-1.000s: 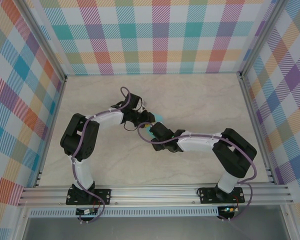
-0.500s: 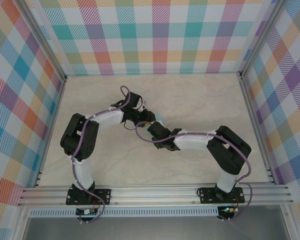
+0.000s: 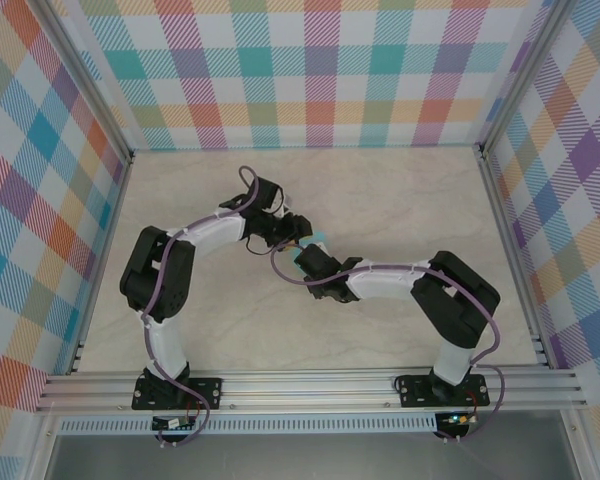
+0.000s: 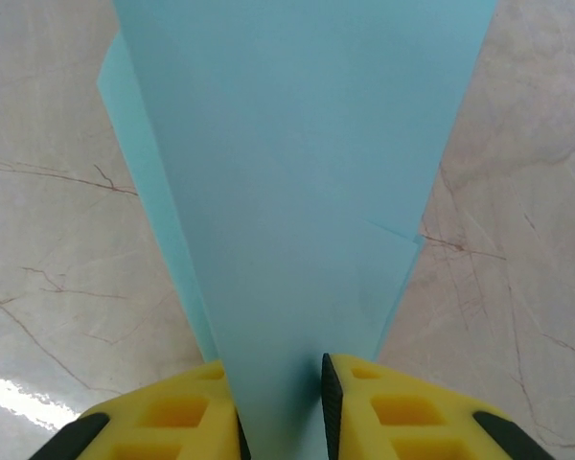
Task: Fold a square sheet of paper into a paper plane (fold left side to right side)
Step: Fourth fold the wing at the center of the table.
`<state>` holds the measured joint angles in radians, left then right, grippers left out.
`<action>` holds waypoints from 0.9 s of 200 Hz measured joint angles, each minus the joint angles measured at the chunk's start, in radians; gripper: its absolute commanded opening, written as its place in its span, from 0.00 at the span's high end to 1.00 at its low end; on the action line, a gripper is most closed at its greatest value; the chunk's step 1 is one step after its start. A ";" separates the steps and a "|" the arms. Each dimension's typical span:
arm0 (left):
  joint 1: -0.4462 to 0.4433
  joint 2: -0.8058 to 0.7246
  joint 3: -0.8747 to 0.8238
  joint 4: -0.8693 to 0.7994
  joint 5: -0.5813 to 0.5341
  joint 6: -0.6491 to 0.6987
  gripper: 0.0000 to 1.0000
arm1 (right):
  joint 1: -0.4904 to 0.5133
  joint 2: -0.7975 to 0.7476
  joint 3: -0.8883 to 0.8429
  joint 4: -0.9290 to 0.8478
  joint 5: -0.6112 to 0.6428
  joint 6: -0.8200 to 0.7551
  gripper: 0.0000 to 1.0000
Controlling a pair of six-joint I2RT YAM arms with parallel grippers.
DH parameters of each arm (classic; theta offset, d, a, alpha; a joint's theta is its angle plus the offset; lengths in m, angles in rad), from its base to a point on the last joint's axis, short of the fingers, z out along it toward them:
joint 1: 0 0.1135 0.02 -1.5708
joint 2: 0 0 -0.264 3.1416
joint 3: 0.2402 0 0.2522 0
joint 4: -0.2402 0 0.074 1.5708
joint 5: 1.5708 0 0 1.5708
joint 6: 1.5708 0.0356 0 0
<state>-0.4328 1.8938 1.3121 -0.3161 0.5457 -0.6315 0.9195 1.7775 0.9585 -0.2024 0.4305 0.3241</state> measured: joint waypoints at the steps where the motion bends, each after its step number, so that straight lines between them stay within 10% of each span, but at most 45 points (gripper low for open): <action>1: 0.002 -0.002 0.000 -0.002 0.000 0.001 0.42 | 0.000 0.000 0.000 0.000 0.000 0.000 0.76; 101: 0.129 -0.238 -0.148 -0.039 -0.016 0.043 0.31 | -0.004 0.003 -0.011 0.012 -0.020 0.035 0.82; 180: 0.095 -0.244 -0.295 0.043 0.011 0.019 0.53 | -0.072 -0.042 -0.068 0.071 -0.175 0.080 0.83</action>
<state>-0.3382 1.6501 1.0168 -0.2726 0.5571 -0.6125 0.8471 1.7359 0.8909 -0.1314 0.2554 0.4038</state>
